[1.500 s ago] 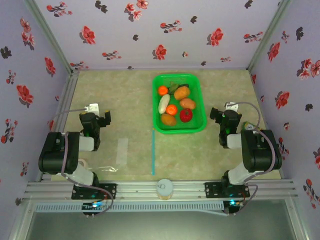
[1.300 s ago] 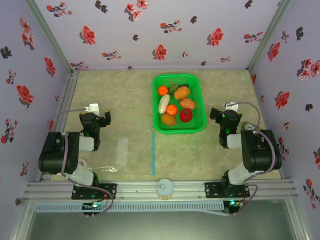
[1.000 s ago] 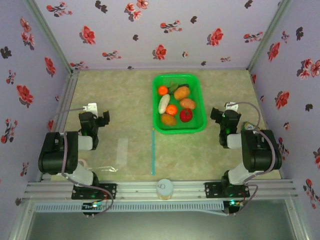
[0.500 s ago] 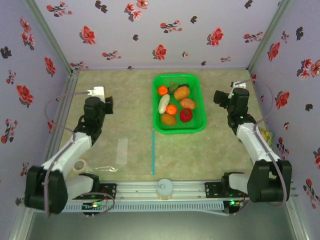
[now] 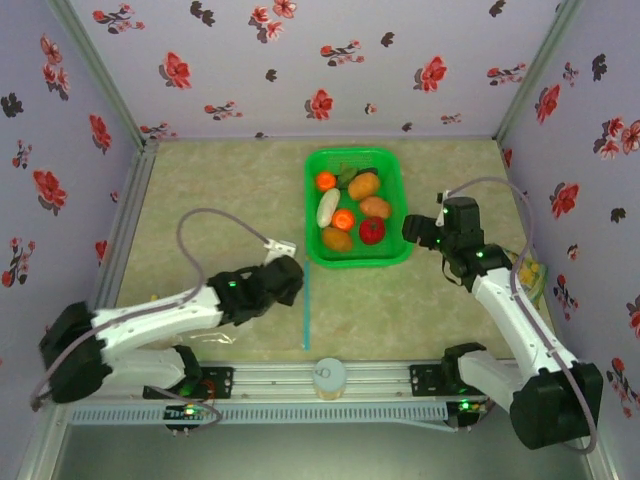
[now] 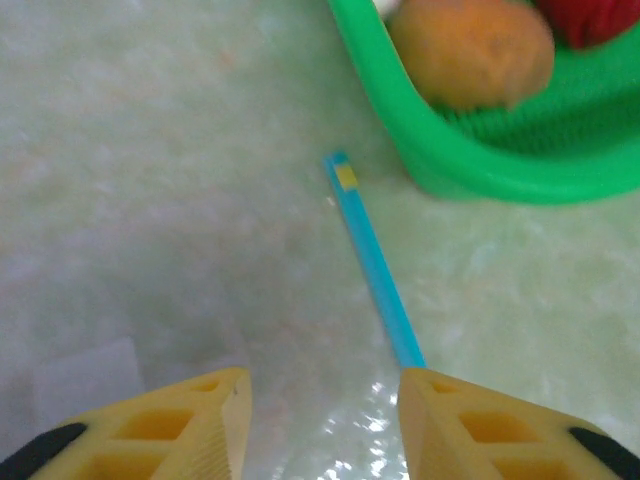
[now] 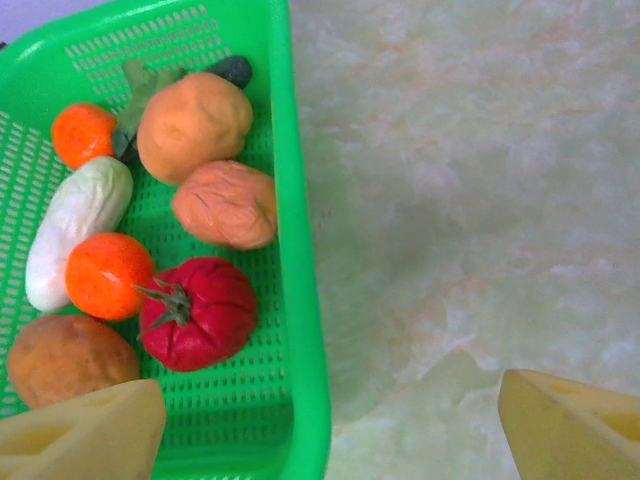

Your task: Place the food in the zip-top bag and seal the zipper

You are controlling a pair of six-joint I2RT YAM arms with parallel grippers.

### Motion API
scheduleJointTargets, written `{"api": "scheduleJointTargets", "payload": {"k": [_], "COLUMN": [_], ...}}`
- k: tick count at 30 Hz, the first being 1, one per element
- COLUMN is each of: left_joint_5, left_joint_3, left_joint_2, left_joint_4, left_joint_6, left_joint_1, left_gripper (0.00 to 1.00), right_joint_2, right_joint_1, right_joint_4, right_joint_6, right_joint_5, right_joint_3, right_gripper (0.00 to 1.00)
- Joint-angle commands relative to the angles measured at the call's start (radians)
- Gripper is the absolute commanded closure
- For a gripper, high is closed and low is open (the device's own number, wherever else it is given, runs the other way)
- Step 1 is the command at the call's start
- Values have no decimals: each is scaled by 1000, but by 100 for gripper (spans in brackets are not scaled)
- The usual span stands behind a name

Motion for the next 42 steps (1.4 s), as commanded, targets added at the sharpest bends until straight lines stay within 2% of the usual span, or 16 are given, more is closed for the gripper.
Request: {"api": "scheduleJointTargets", "payload": {"k": [1, 11, 14, 24, 33, 36, 39, 42], "left_joint_5": [8, 206, 253, 294, 313, 331, 346, 358], "left_joint_3": [84, 106, 104, 119, 83, 80, 80, 80], "left_joint_2": [126, 305, 344, 422, 404, 391, 382, 367], "left_joint_4": [-61, -25, -9, -14, 0, 3, 7, 12], "left_joint_6": [-133, -192, -193, -185, -185, -180, -174, -171], "left_joint_1": [-29, -12, -9, -3, 16, 22, 26, 31], "left_gripper": [54, 51, 53, 59, 81, 86, 86, 78], "right_joint_2": [-27, -61, -66, -78, -74, -70, -62, -56], "right_joint_1": [9, 18, 19, 18, 19, 19, 19, 18], "right_joint_4": [-36, -30, -31, -36, -28, -23, -21, -21], "right_joint_6": [34, 38, 36, 24, 22, 23, 25, 25], "right_joint_5": [-27, -36, -34, -25, -19, -24, -31, -33], "right_joint_3": [-17, -24, -25, -29, -39, -42, -41, -41], "right_gripper": [12, 12, 12, 11, 11, 11, 11, 10]}}
